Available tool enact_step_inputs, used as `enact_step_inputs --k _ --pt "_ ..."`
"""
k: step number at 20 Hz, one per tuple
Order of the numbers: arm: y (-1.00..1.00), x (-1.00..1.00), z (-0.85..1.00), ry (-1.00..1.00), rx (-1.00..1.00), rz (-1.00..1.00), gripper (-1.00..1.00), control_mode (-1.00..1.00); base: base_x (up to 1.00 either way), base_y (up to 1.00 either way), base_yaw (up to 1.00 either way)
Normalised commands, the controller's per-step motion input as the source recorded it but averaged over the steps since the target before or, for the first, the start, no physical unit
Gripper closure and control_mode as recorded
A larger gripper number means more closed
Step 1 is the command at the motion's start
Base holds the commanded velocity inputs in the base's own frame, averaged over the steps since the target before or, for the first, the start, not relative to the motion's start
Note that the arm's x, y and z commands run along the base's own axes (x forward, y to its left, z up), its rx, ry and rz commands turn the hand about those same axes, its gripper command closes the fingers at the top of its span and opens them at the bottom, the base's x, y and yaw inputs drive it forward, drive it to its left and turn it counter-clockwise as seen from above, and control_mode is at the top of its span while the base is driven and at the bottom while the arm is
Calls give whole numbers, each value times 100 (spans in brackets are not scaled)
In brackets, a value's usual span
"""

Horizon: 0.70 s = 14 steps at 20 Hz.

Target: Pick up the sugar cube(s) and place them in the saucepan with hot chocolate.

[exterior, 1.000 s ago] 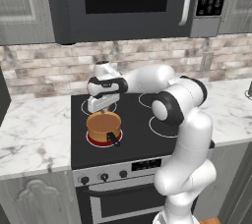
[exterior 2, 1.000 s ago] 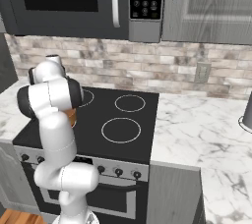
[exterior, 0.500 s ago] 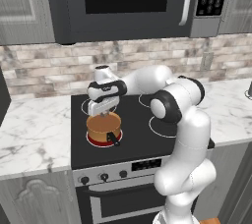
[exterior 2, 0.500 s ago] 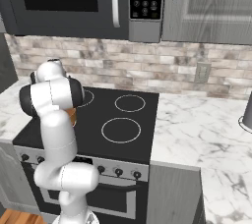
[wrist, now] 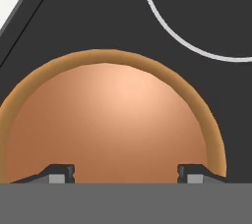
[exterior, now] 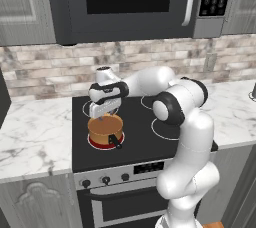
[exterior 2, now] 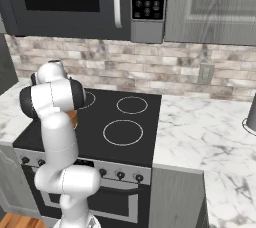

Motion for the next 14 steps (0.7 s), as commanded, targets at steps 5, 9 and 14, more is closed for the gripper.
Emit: enact_step_inputs --k 5,9,14 --pt "0 -6 2 0 0 0 -100 -100 0 0 0" --pt "0 -4 17 -3 0 0 -100 -100 0 0 0" --pt "0 0 24 -9 0 0 -100 -100 0 0 0"
